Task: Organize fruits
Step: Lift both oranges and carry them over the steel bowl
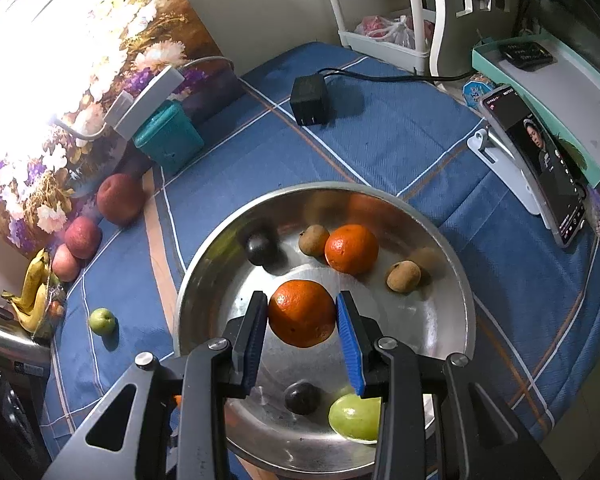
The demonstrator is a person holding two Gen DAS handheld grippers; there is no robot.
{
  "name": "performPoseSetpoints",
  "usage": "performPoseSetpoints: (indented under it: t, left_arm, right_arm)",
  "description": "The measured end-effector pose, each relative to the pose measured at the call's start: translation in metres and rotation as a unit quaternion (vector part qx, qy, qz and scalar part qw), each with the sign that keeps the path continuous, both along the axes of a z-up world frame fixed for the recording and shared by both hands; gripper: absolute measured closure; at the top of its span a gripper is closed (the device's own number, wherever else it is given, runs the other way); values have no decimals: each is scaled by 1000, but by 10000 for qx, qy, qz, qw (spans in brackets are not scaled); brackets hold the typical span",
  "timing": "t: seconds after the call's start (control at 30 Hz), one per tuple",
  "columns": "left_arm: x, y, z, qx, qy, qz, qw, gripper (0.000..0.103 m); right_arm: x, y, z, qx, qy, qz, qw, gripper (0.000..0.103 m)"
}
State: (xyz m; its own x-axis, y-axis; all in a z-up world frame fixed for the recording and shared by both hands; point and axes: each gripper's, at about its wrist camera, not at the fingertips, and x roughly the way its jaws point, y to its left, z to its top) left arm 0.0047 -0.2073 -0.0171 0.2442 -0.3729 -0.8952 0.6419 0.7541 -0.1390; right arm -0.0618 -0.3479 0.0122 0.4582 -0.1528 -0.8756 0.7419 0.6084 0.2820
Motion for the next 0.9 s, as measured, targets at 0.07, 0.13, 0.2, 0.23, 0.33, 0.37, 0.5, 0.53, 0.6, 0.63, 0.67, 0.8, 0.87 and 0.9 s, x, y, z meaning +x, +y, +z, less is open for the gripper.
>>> performPoseSetpoints:
  t: [0.07,0.13,0.2,0.23,0.33,0.37,0.5,0.53,0.6,0.63,0.67,0.8,0.87,0.9]
  left_arm:
    - [0,-1,-2,13,-1,-3,10000,64]
    - [0,-1,-4,35,9,-3,10000,64]
    - [1,-2,-6,59,26,-3,10000,64]
    - [1,-2,-7,75,36,-6,10000,64]
    - [2,-5,-11,132,52,-22,9999,64]
    - [1,-6,-13,147,55,-30,9999,64]
    - [2,-8,-18,186,84,-40,9998,64]
    - [2,-8,-19,188,89,-43,9998,64]
    - [2,-9,-20,194,84,-46,9998,64]
    - [2,-8,-20,193,86,-46,9998,64]
    - [2,-8,-20,191,89,-43,9998,64]
    - [2,-9,-20,187,95,-44,9998,64]
    - [2,-9,-21,193,100,-57,9997,64]
    - [2,-8,-21,193,106,-59,9997,64]
  right_arm:
    - [0,0,0,2,9,8,10000,66]
    - [1,0,-1,15,30,23,10000,66]
    - [2,0,-4,47,71,42,10000,66]
    - [3,0,-7,69,107,49,9999,66]
    - [7,2,-15,121,263,112,9995,66]
    - [9,3,-18,145,319,145,9993,66]
    - [13,7,-30,233,490,236,9983,66]
    - [13,7,-32,238,508,245,9981,66]
    - [14,8,-34,243,541,258,9979,66]
    - [13,8,-35,256,555,253,9978,66]
    - [13,7,-36,276,561,250,9977,66]
    - [14,7,-37,292,609,246,9974,65]
    - [13,8,-36,281,618,243,9974,65]
    - [13,8,-36,276,622,235,9974,66]
